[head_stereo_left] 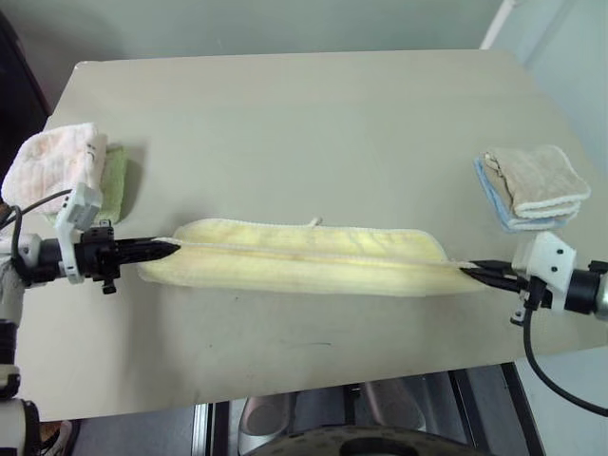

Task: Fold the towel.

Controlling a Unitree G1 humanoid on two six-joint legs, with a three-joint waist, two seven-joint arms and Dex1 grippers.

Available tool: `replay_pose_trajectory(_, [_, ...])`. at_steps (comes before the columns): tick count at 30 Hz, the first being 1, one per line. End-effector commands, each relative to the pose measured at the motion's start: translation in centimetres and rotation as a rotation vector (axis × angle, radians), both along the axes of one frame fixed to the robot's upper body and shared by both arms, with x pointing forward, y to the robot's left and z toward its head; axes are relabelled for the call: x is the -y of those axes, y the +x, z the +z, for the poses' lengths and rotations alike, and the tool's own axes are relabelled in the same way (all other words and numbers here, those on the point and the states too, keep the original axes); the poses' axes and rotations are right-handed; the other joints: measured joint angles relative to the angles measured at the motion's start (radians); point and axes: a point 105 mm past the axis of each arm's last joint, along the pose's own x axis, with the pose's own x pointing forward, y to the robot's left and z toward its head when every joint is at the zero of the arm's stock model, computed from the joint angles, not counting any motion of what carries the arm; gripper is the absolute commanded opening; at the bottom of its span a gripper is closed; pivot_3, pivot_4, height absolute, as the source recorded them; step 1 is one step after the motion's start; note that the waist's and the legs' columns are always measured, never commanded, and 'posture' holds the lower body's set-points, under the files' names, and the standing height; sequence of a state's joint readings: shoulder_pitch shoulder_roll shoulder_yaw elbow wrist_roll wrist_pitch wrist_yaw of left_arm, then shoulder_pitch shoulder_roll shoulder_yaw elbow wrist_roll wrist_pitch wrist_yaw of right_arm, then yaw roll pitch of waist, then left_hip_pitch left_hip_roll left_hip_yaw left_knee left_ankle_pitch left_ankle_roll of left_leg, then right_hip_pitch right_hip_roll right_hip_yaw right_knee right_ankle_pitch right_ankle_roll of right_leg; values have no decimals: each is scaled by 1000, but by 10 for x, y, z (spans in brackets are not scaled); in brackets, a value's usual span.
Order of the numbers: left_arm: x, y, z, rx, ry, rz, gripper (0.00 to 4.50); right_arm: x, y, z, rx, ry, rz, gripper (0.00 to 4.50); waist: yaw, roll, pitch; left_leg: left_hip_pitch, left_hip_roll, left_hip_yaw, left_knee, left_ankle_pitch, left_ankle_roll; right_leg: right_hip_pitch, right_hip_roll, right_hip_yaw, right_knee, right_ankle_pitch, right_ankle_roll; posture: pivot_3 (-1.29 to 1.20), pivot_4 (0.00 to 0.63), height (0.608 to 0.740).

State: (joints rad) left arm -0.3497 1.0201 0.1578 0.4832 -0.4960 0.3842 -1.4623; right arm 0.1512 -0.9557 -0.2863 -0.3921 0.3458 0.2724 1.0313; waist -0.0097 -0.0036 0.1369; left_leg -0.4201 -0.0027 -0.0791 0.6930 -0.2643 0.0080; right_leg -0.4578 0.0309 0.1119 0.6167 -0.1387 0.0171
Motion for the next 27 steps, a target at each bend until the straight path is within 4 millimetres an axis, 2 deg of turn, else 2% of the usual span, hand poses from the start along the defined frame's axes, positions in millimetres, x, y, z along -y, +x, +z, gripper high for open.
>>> replay_pose_trajectory(1, [-14,15,-3,77,54,94,47,11,13,1,54,-16,-77,0,0,0,0,0,0,0,0,0,0,0,0,0,0,0,0,0,150,740])
replay_pose_trajectory(13, [-1,52,-5,208,6,122,47,1,40,-4,137,29,-130,0,1,0,0,0,0,0,4,2,3,3,0,-1,0,3,4,0,150,740])
replay_pose_trajectory(23, [10,55,-17,178,-15,91,47,-1,56,-12,129,133,-166,0,2,0,0,0,0,0,4,3,4,5,0,-1,-3,5,7,0,150,740])
replay_pose_trajectory(24, [11,55,-18,166,-21,87,247,-1,58,-11,129,153,-184,0,2,0,0,0,0,0,4,3,4,6,0,-1,-3,5,7,0,150,740])
replay_pose_trajectory(27, [12,56,-18,173,-28,97,1041,-10,54,-8,95,212,-136,696,2,0,0,0,0,0,4,3,5,6,0,-1,-4,5,7,0,150,740])
